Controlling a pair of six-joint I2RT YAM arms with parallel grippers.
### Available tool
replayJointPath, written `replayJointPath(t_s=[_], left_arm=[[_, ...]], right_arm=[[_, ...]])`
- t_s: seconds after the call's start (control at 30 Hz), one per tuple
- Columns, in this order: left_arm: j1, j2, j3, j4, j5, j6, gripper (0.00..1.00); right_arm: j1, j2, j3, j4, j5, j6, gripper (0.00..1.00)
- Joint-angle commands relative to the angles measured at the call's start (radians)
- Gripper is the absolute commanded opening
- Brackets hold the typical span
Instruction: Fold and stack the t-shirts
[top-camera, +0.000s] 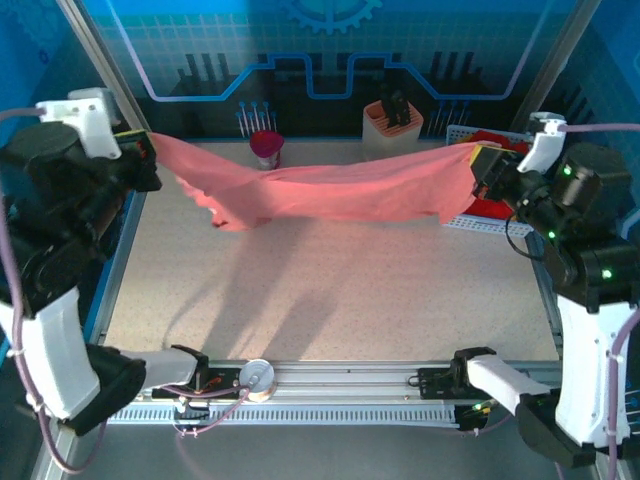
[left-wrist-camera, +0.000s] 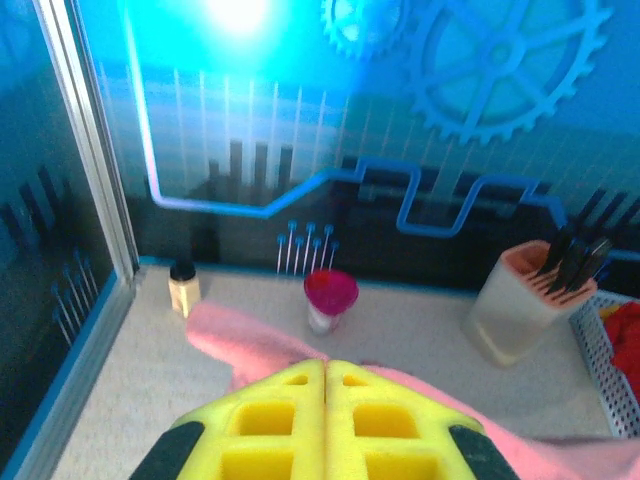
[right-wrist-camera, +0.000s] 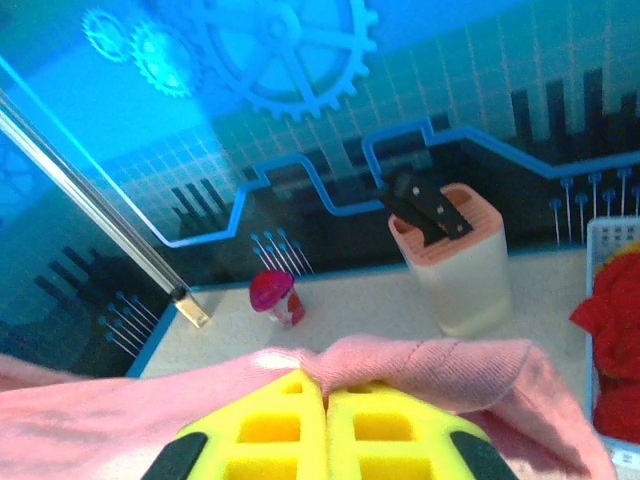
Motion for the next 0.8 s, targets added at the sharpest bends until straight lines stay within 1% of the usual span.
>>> replayJointPath(t_s=[0.0,0.13,0.27,0.4,0.47,0.53,0.57,0.63,0.77], left_arm=[[0.011,-0.084,-0.030,0.179,0.011,0.078,0.00],[0.010,-0.124,-0.007,0.224,0.042,0.116,0.00],[0.010,-0.124,0.052,0.254,0.049,0.154,0.00],[0.011,-0.094,0.116,0.300,-0.004,0.233,0.00],[0.010,-0.062,0.147,0.313,-0.017,0.244,0.00],[0.009,-0.036,0.142,0.320,-0.021,0.241,0.00],[0.009,-0.022,0.128,0.316,-0.024,0.229,0.00],[0.010,-0.017,0.047,0.326,-0.014,0.207,0.00],[0.009,-0.079,-0.296,0.412,0.036,0.087,0.00]], right_arm=[[-0.014,-0.053,0.022,0.089,-0.031,-0.020,0.00],[-0.014,-0.087,0.042,0.088,-0.056,-0.014,0.00],[-0.014,-0.112,0.062,0.086,-0.070,0.003,0.00],[-0.014,-0.121,0.083,0.080,-0.073,0.017,0.00],[-0.014,-0.124,0.080,0.087,-0.073,0.030,0.00],[-0.015,-0.118,0.068,0.093,-0.069,0.049,0.00],[-0.015,-0.108,0.063,0.083,-0.065,0.056,0.00],[-0.015,-0.087,0.033,0.067,-0.066,0.062,0.00],[-0.013,-0.049,-0.073,0.077,-0.106,0.072,0.00]])
